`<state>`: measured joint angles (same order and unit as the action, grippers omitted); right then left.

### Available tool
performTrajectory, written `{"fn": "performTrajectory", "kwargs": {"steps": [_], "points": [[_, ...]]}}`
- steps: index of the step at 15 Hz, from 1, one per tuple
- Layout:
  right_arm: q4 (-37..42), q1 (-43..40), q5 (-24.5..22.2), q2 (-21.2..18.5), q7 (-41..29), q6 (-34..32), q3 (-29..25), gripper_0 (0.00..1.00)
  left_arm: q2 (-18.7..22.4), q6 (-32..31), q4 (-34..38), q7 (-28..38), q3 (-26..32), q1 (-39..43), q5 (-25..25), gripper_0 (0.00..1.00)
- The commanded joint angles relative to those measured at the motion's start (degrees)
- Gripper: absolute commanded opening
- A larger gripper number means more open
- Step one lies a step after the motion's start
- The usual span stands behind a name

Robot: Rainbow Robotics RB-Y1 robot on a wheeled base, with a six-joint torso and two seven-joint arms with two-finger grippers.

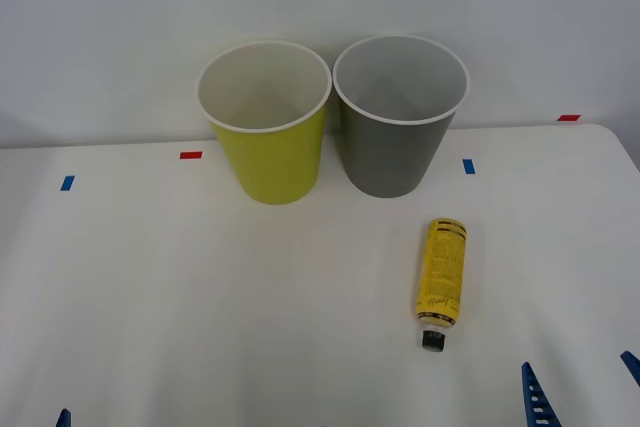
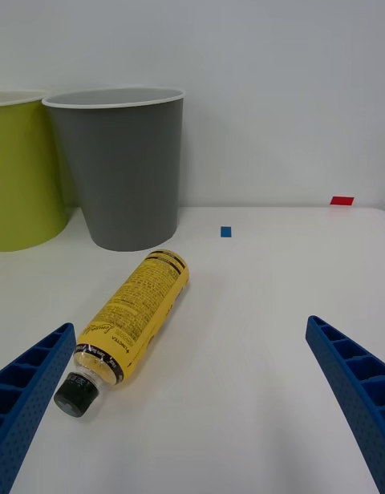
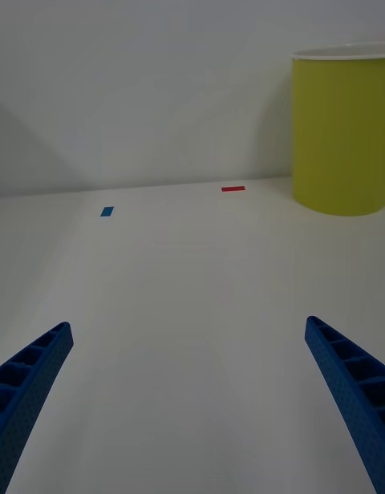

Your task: Put cans in the gray bin and PET bottles in the light green bin.

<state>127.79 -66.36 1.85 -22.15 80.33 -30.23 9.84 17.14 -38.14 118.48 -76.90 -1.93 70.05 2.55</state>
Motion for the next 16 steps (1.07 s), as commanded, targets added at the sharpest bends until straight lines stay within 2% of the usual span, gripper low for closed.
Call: {"fn": "performTrajectory", "kwargs": {"steps": [1,16], "points": [[0.0,0.0,0.0,0.0,0.0,0.0,0.0,1.00,0.0,0.0,0.0,0.0,0.0,0.0,0.0,1.00],[0.0,0.0,0.0,0.0,0.0,0.0,0.0,1.00,0.0,0.0,0.0,0.0,0.0,0.0,0.0,1.00]]}}
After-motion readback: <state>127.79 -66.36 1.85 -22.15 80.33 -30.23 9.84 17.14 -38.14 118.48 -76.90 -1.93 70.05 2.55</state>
